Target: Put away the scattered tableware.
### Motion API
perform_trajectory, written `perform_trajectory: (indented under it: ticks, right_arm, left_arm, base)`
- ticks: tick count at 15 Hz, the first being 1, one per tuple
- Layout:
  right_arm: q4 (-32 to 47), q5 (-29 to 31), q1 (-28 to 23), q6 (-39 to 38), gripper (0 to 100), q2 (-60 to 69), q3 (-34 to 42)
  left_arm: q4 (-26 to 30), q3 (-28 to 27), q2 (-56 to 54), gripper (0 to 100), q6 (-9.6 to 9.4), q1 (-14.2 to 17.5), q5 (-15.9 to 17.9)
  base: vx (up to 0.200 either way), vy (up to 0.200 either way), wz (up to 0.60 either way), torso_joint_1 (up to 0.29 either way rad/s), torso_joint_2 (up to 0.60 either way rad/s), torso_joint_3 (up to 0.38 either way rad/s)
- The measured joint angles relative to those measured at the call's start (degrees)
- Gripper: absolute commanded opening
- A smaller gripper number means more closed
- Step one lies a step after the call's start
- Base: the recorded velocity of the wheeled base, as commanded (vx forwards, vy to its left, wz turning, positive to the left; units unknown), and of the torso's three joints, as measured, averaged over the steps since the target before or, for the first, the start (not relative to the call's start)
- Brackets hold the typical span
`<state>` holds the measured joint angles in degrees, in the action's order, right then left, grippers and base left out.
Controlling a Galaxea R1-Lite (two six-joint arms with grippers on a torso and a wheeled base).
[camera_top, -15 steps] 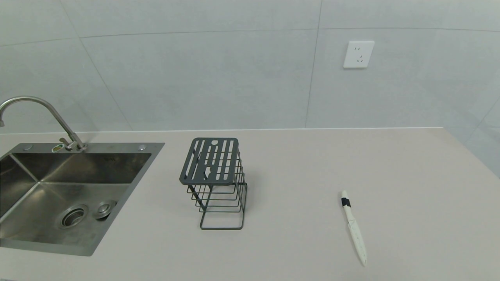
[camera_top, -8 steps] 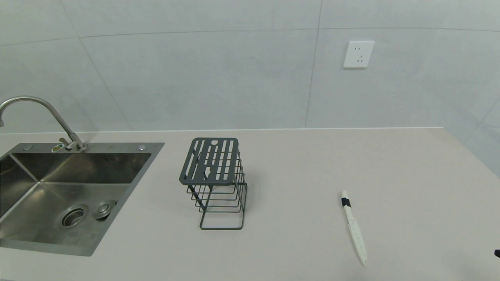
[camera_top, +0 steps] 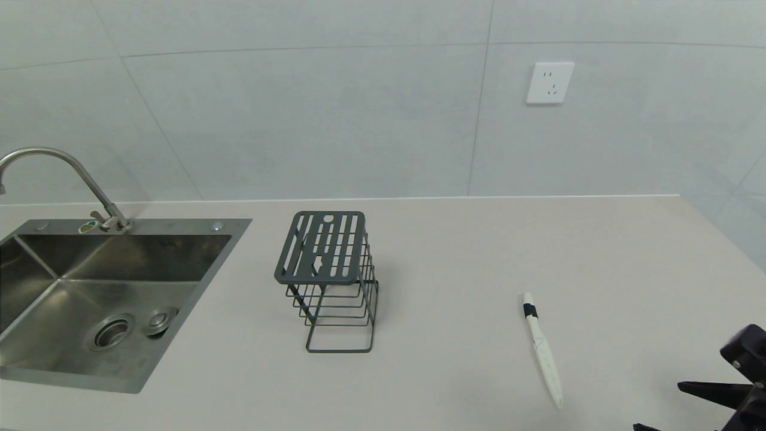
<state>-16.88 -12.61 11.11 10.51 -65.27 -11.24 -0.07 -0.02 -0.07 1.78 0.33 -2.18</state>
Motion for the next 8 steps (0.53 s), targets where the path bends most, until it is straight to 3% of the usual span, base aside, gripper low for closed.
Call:
perform_trajectory:
  ticks: [8]
  right_arm:
    - [-0.7, 4.2, 5.6, -1.6, 100, -18.3, -11.7]
  left_arm:
    - [0.0, 0.0, 0.0, 100, 0.02, 0.0, 0.0]
  base:
    - [0.000, 0.000, 0.00, 0.000, 0.00, 0.000]
